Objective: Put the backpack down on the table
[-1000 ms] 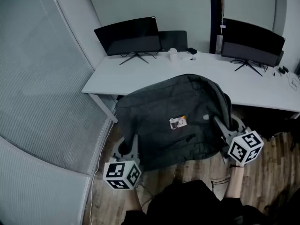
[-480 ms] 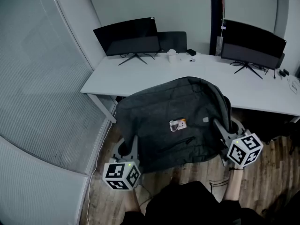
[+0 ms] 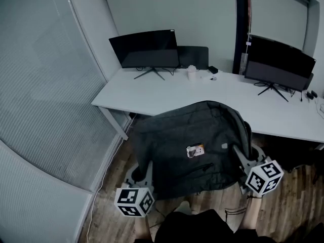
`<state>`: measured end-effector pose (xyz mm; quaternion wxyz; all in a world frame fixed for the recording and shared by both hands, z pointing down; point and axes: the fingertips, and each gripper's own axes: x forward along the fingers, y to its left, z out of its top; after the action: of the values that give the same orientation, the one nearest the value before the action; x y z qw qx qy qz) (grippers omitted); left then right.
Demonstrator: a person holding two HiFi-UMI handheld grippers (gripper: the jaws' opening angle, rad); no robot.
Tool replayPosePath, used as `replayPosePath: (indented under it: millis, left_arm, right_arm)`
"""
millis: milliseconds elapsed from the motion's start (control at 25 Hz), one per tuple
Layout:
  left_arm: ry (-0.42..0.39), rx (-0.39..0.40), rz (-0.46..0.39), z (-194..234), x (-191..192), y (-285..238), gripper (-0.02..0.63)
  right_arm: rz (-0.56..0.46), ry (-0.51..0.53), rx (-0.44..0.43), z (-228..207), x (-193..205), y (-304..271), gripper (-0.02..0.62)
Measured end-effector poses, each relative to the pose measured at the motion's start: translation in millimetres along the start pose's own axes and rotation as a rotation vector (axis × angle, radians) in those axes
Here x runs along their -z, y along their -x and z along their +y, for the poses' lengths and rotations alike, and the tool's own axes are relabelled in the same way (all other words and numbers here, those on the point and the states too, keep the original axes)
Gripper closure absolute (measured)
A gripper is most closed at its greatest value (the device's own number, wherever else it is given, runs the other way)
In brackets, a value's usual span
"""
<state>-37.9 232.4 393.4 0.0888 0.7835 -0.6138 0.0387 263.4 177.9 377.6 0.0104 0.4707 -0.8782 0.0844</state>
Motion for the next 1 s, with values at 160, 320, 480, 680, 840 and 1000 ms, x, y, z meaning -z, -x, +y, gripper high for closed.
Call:
replayPosePath:
  millis: [160,320,480,680,840,1000]
  left_arm:
    - [0.001,-0.020,0.006,5,-2,-3,0.563]
    - [0.013,-0.023,0.019,17,-1,-13,0.563]
    - [0.025,-0.016,0.039,41,-4,-44,0.563]
    - [0.031,-0.034,0.032,39,0,-47,0.563]
    - [0.037,-0.038,0.034,42,8,-54,0.563]
    - [0.042,-0.028,0.040,79,-5,-93,0.563]
  right_arm:
    - [0.006,0.000,-0.017,-1,-1,-10,0.485]
    - [0.019,-0.009,-0.020,-2,1,-28,0.485]
    - [0.042,-0.011,-0.008,-9,-1,-66,0.485]
    - [0.037,-0.007,-0.027,-14,1,-70,0.485]
    - [0.049,0.001,-0.026,-17,8,-79,0.485]
    - [0.053,-0.003,-0.012,-20,-2,-129,0.485]
